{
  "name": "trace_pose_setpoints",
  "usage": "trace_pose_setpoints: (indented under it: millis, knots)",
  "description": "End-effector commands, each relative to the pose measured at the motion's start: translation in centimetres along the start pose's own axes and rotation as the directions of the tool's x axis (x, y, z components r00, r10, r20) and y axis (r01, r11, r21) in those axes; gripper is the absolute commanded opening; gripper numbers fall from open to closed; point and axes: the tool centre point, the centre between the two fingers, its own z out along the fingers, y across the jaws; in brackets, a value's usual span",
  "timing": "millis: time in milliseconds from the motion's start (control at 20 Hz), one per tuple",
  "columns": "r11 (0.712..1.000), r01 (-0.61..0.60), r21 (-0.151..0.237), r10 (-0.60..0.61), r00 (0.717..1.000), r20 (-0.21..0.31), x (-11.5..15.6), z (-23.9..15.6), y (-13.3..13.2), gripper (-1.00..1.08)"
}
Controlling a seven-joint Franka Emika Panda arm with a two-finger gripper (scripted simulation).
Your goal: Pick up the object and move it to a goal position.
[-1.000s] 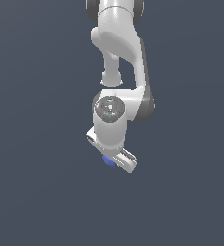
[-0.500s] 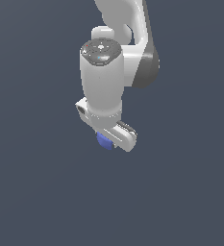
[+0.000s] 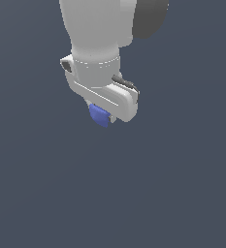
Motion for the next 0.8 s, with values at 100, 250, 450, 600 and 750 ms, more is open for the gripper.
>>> trace_pose_setpoints:
  millis: [100,250,450,600,750]
  knots:
    - [1.0,0.0,-0.001,0.0,1.0,0.001,-0.3,-3.9,0.8,-1.0]
    - [1.0,0.0,-0.001,0.0,1.0,0.001,-0.3,-5.8,1.2,-1.0]
    - [1.0,0.001,-0.001,-0.001,1.0,0.0,-0.4,-7.4,1.5,-1.0]
    - [1.0,0.001,-0.001,-0.001,1.0,0.0,-0.4,-7.9,1.5,-1.0]
    - [1.0,0.001,-0.001,-0.001,1.0,0.0,-0.3,-8.0,1.5,-1.0]
